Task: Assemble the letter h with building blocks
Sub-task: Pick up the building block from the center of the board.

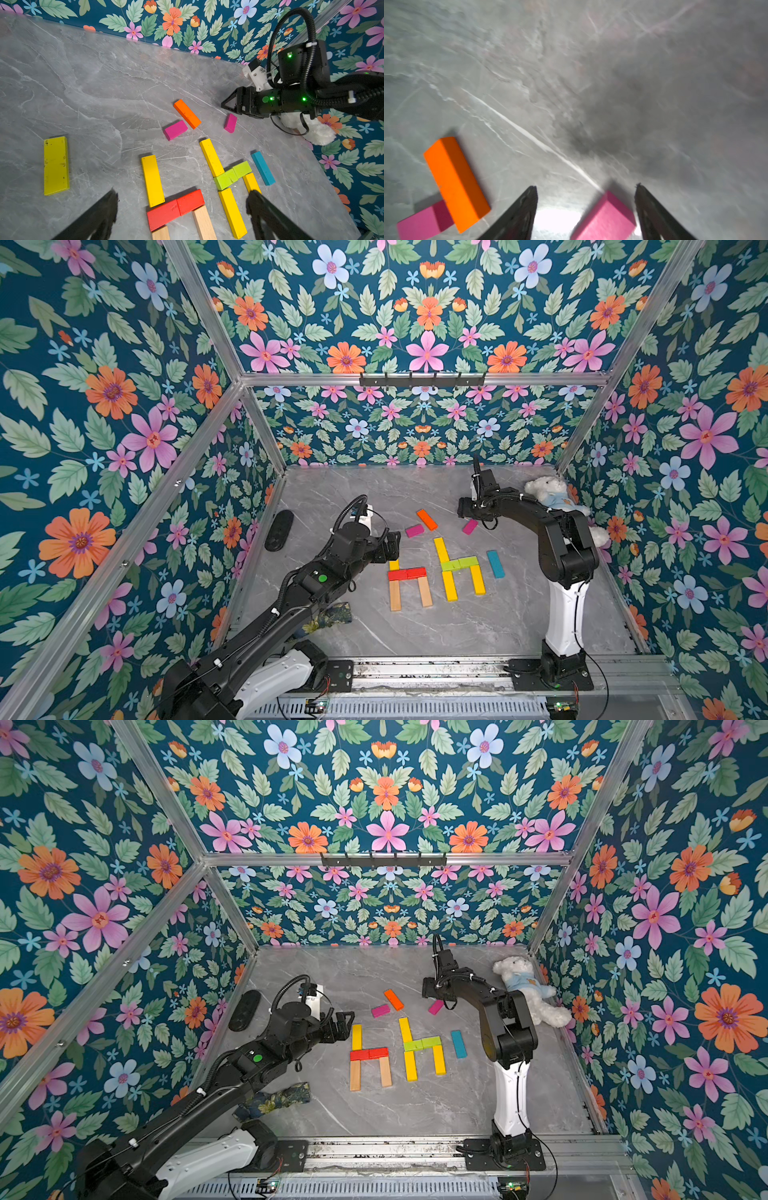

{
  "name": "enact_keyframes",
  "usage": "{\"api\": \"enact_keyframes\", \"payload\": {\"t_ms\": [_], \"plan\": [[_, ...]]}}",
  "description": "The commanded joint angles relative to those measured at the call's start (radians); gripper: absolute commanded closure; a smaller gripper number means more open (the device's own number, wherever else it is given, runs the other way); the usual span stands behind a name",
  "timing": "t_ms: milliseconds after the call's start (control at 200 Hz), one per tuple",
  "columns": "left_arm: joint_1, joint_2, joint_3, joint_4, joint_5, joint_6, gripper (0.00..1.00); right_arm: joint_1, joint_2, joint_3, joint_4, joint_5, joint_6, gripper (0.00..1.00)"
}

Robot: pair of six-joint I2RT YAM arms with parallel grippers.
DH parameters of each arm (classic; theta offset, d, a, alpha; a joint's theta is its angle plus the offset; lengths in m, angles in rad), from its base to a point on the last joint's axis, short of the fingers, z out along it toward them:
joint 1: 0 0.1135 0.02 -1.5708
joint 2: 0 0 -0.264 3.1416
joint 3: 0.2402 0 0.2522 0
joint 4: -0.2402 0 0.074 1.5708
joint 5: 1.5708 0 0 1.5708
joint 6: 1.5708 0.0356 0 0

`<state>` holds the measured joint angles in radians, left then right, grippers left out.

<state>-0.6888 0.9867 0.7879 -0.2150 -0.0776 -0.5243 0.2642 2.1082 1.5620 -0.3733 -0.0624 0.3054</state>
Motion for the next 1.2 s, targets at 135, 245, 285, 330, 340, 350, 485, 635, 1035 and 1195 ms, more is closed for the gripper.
{"api": "enact_keyframes", "payload": {"t_ms": [135, 245, 285, 330, 340, 350, 485, 635, 1035, 1195], "plan": [[0.0, 0.001, -0.004, 0.021, -0.014, -0.017, 0.01, -0.003, 0.034, 0.017, -0.027, -0.067, -0.036, 0.24], [0.0, 0.006, -0.009, 0.03, -0.014, -0.016, 0.01, -0.003, 0.033, -0.022, -0.012, -0.09, -0.035, 0.24], [0.0, 0.01, -0.008, 0.033, -0.009, -0.014, 0.01, -0.003, 0.03, -0.037, -0.006, -0.094, -0.032, 0.24], [0.0, 0.013, -0.008, 0.034, -0.007, -0.01, 0.01, -0.003, 0.023, -0.058, -0.004, -0.09, -0.028, 0.24], [0.0, 0.014, -0.007, 0.035, -0.008, -0.009, 0.01, -0.003, 0.02, -0.063, -0.003, -0.09, -0.028, 0.24], [0.0, 0.015, -0.007, 0.035, -0.008, -0.009, 0.01, -0.003, 0.017, -0.069, 0.0, -0.089, -0.027, 0.24], [0.0, 0.011, -0.014, 0.039, -0.008, -0.003, 0.01, 0.003, -0.037, -0.153, 0.032, -0.079, -0.013, 0.24], [0.0, -0.004, -0.035, 0.048, -0.01, 0.0, 0.01, 0.035, -0.074, -0.203, 0.017, -0.007, -0.029, 0.24], [0.002, -0.017, -0.015, 0.022, 0.009, -0.005, 0.01, 0.114, -0.096, -0.249, -0.045, 0.152, -0.047, 0.19], [0.003, -0.034, -0.01, 0.017, 0.013, -0.005, 0.01, 0.119, -0.135, -0.308, -0.009, 0.176, -0.042, 0.19]]}}
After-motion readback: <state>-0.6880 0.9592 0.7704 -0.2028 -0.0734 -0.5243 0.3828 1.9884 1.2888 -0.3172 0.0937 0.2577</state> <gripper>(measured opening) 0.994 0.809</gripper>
